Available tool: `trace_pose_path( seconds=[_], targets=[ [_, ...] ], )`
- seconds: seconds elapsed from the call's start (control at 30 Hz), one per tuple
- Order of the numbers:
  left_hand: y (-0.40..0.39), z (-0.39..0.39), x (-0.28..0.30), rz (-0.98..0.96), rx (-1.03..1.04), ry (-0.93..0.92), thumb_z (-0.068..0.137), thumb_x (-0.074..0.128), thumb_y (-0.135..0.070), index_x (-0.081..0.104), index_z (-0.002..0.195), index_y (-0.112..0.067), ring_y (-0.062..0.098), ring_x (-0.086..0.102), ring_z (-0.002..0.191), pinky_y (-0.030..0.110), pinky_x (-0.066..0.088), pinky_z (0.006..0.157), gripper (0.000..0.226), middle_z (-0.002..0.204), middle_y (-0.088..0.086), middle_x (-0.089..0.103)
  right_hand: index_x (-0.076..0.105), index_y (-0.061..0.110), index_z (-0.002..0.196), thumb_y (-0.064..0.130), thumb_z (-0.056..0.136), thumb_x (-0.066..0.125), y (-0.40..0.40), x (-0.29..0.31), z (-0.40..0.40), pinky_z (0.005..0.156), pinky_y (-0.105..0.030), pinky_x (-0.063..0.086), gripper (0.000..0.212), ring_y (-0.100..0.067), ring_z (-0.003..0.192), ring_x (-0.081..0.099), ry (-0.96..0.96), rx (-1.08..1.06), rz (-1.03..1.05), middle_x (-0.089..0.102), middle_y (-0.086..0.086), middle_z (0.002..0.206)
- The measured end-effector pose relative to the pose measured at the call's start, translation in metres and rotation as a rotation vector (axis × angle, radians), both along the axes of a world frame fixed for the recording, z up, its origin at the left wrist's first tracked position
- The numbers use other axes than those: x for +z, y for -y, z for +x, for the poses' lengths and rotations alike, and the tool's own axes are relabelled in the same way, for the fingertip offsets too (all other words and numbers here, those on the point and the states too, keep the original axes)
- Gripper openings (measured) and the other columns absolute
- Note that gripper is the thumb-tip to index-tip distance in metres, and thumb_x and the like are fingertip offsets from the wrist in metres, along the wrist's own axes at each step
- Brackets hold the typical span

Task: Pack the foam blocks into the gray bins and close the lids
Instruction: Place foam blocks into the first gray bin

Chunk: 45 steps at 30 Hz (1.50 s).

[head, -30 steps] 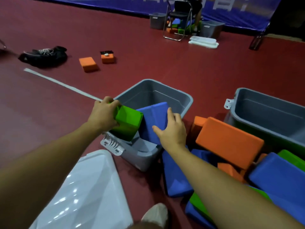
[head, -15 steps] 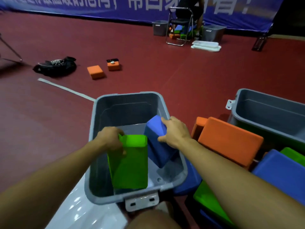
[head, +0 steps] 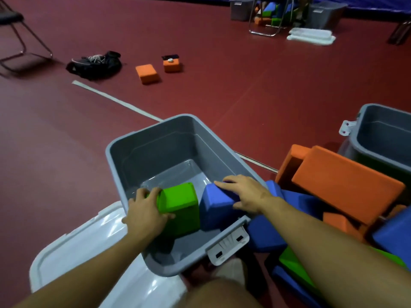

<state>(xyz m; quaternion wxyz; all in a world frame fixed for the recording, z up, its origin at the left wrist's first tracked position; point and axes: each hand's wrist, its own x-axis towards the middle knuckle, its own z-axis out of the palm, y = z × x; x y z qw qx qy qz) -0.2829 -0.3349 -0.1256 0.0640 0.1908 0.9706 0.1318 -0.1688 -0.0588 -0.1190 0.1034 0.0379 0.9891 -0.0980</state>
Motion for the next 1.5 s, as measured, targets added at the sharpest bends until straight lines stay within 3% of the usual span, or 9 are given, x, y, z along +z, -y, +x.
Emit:
trace_pose_path(
  seconds=[0.17, 0.43, 0.8, 1.0, 1.1, 1.5],
  targets=[
    [-0.001, -0.005, -0.008, -0.03, -0.066, -0.027, 0.058, 0.078, -0.064, 0.046, 0.133, -0.045, 0.028, 0.047, 0.117, 0.06, 0.047, 0.085, 0.083, 0.131, -0.004, 0.043, 0.026, 0.043, 0.15, 0.029, 0.077, 0.069, 0.002, -0.011, 0.006, 0.099, -0.041, 0.039, 0.086, -0.025, 0.123, 0.045, 0.036, -0.044, 0.022, 0.04, 0.009, 0.145],
    [-0.009, -0.032, 0.005, -0.105, -0.346, -0.02, 0.051, 0.078, -0.067, 0.045, 0.131, -0.047, 0.022, 0.05, 0.116, 0.051, 0.047, 0.081, 0.089, 0.125, -0.008, 0.043, 0.033, 0.041, 0.146, 0.039, 0.067, 0.075, 0.022, -0.007, 0.024, 0.086, -0.041, 0.05, 0.089, -0.028, 0.108, 0.054, 0.074, -0.179, 0.004, 0.052, 0.002, 0.116],
    [0.012, -0.009, -0.007, -0.128, -0.325, -0.099, 0.043, 0.063, -0.073, 0.044, 0.119, -0.038, 0.026, 0.051, 0.103, 0.048, 0.051, 0.074, 0.086, 0.109, -0.005, 0.046, 0.034, 0.03, 0.149, 0.035, 0.075, 0.069, 0.026, -0.014, 0.008, 0.104, -0.041, 0.035, 0.082, -0.025, 0.127, 0.041, -0.078, -0.06, 0.017, 0.04, 0.002, 0.147],
    [0.009, -0.012, -0.01, -0.251, -0.33, -0.093, 0.047, 0.056, -0.084, 0.044, 0.121, -0.038, 0.023, 0.047, 0.106, 0.045, 0.048, 0.078, 0.088, 0.111, -0.007, 0.05, 0.045, 0.031, 0.144, 0.016, 0.068, 0.071, 0.009, -0.018, -0.005, 0.108, -0.037, 0.033, 0.081, -0.023, 0.126, 0.044, -0.06, 0.049, -0.074, 0.048, 0.005, 0.142],
    [0.006, -0.013, -0.011, -0.352, -0.398, -0.093, 0.048, 0.051, -0.09, 0.042, 0.122, -0.04, 0.022, 0.05, 0.108, 0.052, 0.046, 0.085, 0.089, 0.114, -0.009, 0.051, 0.043, 0.033, 0.144, 0.02, 0.069, 0.071, 0.006, -0.025, -0.004, 0.108, -0.038, 0.034, 0.082, -0.021, 0.125, 0.044, -0.048, 0.041, -0.093, 0.047, 0.007, 0.142],
    [0.007, -0.009, -0.009, -0.312, -0.387, -0.095, 0.052, 0.056, -0.088, 0.042, 0.125, -0.041, 0.022, 0.048, 0.109, 0.05, 0.046, 0.085, 0.088, 0.114, -0.007, 0.047, 0.034, 0.033, 0.149, 0.026, 0.073, 0.07, 0.004, -0.042, 0.017, 0.11, -0.033, 0.031, 0.084, -0.021, 0.125, 0.042, -0.076, 0.039, -0.077, 0.042, 0.008, 0.147]
  ],
)
